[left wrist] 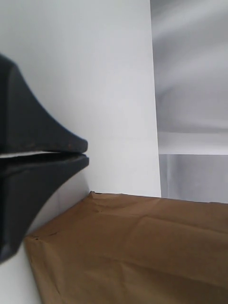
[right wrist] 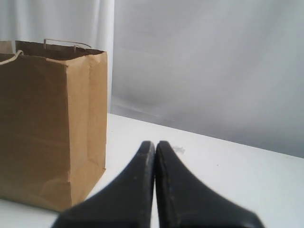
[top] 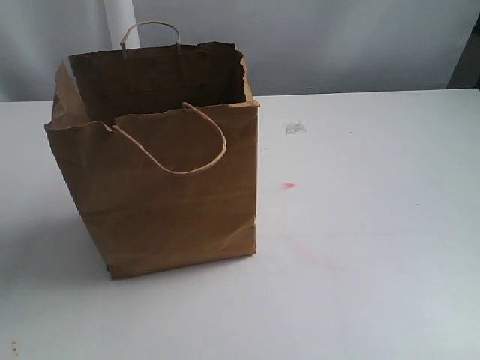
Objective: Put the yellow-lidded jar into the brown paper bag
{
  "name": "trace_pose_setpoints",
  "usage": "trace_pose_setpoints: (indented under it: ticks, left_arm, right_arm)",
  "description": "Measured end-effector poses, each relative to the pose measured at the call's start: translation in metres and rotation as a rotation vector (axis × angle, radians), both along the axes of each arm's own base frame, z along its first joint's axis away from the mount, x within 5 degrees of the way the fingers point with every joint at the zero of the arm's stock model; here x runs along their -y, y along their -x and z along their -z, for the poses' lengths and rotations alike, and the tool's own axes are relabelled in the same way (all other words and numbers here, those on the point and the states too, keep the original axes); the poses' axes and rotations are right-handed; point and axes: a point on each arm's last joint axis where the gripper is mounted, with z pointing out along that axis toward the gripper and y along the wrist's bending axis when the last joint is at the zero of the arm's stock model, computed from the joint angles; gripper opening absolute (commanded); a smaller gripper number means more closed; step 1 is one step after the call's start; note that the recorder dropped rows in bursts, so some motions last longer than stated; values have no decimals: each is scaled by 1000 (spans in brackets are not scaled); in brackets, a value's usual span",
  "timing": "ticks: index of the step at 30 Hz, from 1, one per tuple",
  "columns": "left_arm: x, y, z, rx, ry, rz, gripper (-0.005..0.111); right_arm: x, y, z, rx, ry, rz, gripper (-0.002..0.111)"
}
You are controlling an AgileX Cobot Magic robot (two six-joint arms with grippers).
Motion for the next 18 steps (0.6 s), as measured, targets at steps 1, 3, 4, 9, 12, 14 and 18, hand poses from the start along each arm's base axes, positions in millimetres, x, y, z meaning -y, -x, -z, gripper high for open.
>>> trace_pose_setpoints:
  ticks: [1, 3, 4, 9, 12, 14, 18]
  left_arm:
    - [0, 0, 0, 0, 0, 0, 1]
    - [0, 0, 0, 0, 0, 0, 1]
    - [0, 0, 0, 0, 0, 0, 1]
    - [0, 0, 0, 0, 0, 0, 1]
    - [0, 0, 0, 0, 0, 0, 1]
    - [0, 0, 0, 0, 0, 0, 1]
    - [0, 0, 0, 0, 0, 0, 1]
  right_arm:
    - [0, 0, 0, 0, 0, 0, 0]
    - [0, 0, 0, 0, 0, 0, 0]
    - [0, 0, 0, 0, 0, 0, 0]
    - [0, 0, 0, -1, -11, -2, 0]
    - [0, 0, 0, -1, -13, -3, 0]
    - [0, 0, 0, -1, -15, -3, 0]
    - [0, 0, 0, -1, -15, -3, 0]
